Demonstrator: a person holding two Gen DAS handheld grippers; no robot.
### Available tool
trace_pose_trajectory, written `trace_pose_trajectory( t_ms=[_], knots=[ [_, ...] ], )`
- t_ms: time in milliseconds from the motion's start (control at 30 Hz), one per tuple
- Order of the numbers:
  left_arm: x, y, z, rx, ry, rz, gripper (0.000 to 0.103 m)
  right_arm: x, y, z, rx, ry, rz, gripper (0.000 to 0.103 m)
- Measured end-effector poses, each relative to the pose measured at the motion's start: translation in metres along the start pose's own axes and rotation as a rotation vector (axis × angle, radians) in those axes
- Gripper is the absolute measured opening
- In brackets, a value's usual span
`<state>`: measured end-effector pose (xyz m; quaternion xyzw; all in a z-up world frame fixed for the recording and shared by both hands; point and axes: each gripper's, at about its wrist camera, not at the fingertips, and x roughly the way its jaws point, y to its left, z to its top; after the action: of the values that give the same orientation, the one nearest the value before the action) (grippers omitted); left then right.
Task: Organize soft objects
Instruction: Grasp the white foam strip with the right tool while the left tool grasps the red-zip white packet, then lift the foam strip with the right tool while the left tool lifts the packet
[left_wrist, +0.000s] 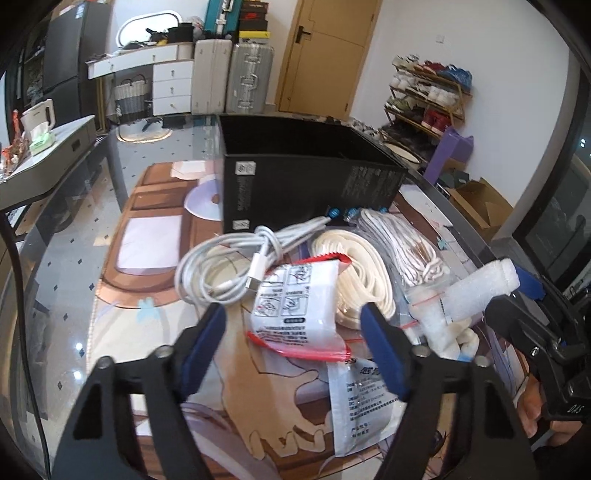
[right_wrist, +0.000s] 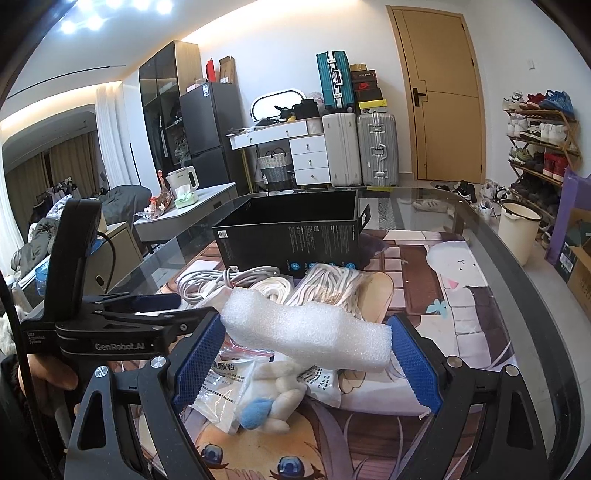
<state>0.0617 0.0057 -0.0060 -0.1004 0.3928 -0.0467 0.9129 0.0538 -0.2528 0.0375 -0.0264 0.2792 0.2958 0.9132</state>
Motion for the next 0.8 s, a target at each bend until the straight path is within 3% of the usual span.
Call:
trace_pose_trajectory(
  t_ms=[100, 333, 800],
  knots=[
    [0.006, -0.002, 0.000, -0.005, 0.038, -0.021, 0.063, 0.003, -0.002, 0.000, 0.005, 0.002, 0.001, 0.091],
    [0.006, -0.001, 0.000, -0.017, 0.037, -0.033, 0.057, 0.005, -0.002, -0.002, -0.005, 0.001, 0.006, 0.091],
    [-0.016, -0.007, -0.007, 0.031, -0.037, -0.040, 0.052, 0.003, -0.003, -0.001, -0.006, -0.008, -0.004, 0.091]
  ],
)
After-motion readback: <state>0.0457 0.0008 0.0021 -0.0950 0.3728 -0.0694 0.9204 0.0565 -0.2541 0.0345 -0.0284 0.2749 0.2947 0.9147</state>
